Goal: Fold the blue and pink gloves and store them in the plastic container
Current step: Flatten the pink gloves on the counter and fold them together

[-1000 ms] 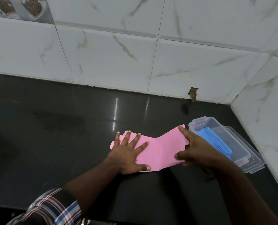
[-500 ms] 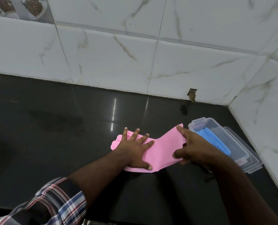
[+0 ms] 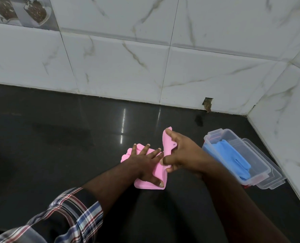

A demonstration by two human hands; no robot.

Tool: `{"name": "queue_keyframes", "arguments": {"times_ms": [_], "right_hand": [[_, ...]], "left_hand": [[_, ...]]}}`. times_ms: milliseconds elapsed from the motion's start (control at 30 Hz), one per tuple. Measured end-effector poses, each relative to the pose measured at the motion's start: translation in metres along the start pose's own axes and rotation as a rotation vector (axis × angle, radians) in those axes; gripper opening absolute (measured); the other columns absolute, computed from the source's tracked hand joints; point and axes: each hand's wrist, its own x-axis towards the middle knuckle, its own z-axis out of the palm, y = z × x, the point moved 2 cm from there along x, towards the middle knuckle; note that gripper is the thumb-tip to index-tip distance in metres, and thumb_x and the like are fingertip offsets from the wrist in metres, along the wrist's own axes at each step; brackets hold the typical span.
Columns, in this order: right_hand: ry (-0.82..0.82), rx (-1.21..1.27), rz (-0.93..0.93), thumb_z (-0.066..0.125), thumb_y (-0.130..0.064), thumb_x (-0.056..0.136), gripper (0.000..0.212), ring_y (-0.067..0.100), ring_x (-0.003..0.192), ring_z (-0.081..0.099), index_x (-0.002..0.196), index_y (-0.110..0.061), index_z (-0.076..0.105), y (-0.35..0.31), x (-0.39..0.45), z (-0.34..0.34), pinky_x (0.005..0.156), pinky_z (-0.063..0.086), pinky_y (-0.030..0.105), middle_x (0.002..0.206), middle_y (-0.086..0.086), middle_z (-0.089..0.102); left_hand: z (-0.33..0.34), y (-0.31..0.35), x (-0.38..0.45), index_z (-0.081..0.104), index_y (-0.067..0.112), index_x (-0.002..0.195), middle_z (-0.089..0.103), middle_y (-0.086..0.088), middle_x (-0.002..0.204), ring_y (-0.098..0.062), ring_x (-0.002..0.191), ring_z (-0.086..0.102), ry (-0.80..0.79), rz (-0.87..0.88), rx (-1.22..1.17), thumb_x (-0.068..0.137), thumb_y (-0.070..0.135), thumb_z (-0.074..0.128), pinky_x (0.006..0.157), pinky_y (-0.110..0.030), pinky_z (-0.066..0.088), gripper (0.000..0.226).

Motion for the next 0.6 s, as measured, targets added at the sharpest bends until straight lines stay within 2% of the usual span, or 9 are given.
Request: {"name": "queue_keyframes", "arguments": {"times_ms": [200, 300, 333, 400, 467, 500, 533, 600], "right_hand": [[-0.016, -0.001, 0.014, 0.075, 0.008, 0.074, 0.108, 0.022, 0.064, 0.07, 0.157, -0.025, 0.015, -0.006, 0.014, 0.022, 0.055, 0.058, 0.028, 0.155, 0.013, 0.03], [-0.005, 0.011, 0.023, 0.073, 0.009, 0.075, 0.107, 0.018, 0.059, 0.069, 0.157, -0.024, 0.013, -0.005, 0.019, 0.03, 0.053, 0.057, 0.026, 0.133, 0.005, 0.042], [0.001, 0.017, 0.029, 0.073, 0.009, 0.074, 0.108, 0.017, 0.058, 0.068, 0.157, -0.024, 0.012, -0.005, 0.021, 0.031, 0.054, 0.058, 0.027, 0.129, 0.002, 0.043], [0.006, 0.018, 0.036, 0.073, 0.01, 0.073, 0.111, 0.018, 0.06, 0.069, 0.157, -0.024, 0.009, -0.003, 0.023, 0.034, 0.056, 0.059, 0.031, 0.138, 0.007, 0.044], [0.005, 0.02, 0.046, 0.073, 0.01, 0.073, 0.113, 0.017, 0.058, 0.069, 0.157, -0.025, 0.007, -0.003, 0.024, 0.035, 0.056, 0.059, 0.031, 0.145, 0.014, 0.041], [0.008, 0.011, 0.051, 0.073, 0.01, 0.073, 0.113, 0.017, 0.057, 0.069, 0.157, -0.025, 0.005, -0.004, 0.024, 0.035, 0.056, 0.059, 0.03, 0.146, 0.015, 0.041], [0.012, -0.014, 0.057, 0.074, 0.009, 0.074, 0.113, 0.016, 0.055, 0.069, 0.157, -0.025, 0.004, -0.006, 0.024, 0.036, 0.056, 0.059, 0.028, 0.147, 0.014, 0.04], [0.014, -0.079, 0.066, 0.075, 0.006, 0.076, 0.114, 0.015, 0.056, 0.069, 0.157, -0.025, 0.002, -0.011, 0.025, 0.04, 0.054, 0.057, 0.025, 0.152, 0.013, 0.036]], "left_hand": [[-0.006, 0.001, -0.011, 0.02, 0.03, 0.158, 0.013, 0.002, 0.167, -0.031, 0.153, -0.017, 0.05, 0.018, -0.034, 0.075, 0.082, 0.055, 0.114, -0.07, -0.008, 0.104], [-0.006, -0.001, -0.017, 0.019, 0.029, 0.158, 0.018, 0.001, 0.167, -0.03, 0.153, -0.014, 0.108, 0.032, -0.072, 0.078, 0.078, 0.056, 0.115, -0.068, -0.006, 0.101], [-0.007, -0.004, -0.019, 0.023, 0.027, 0.157, 0.022, 0.001, 0.165, -0.03, 0.154, -0.01, 0.138, 0.039, -0.106, 0.082, 0.072, 0.056, 0.117, -0.066, -0.003, 0.094], [-0.013, -0.012, -0.028, 0.04, 0.024, 0.148, 0.04, 0.001, 0.155, -0.03, 0.154, 0.006, 0.268, 0.055, -0.22, 0.091, 0.052, 0.056, 0.119, -0.062, 0.008, 0.065], [-0.022, -0.024, -0.041, 0.06, 0.022, 0.131, 0.062, 0.005, 0.132, -0.024, 0.142, 0.041, 0.508, -0.012, -0.508, 0.094, 0.033, 0.055, 0.114, -0.043, 0.031, 0.039], [-0.029, -0.029, -0.05, 0.067, 0.022, 0.122, 0.069, 0.007, 0.119, -0.017, 0.125, 0.057, 0.609, -0.096, -0.722, 0.095, 0.029, 0.057, 0.103, -0.032, 0.042, 0.03], [-0.035, -0.032, -0.059, 0.071, 0.021, 0.115, 0.073, 0.008, 0.108, -0.014, 0.107, 0.067, 0.642, -0.163, -0.955, 0.095, 0.027, 0.06, 0.092, -0.027, 0.049, 0.023], [-0.044, -0.032, -0.071, 0.073, 0.018, 0.108, 0.076, -0.001, 0.098, -0.019, 0.091, 0.073, 0.532, -0.145, -1.3, 0.095, 0.025, 0.065, 0.079, -0.029, 0.058, 0.018]]}}
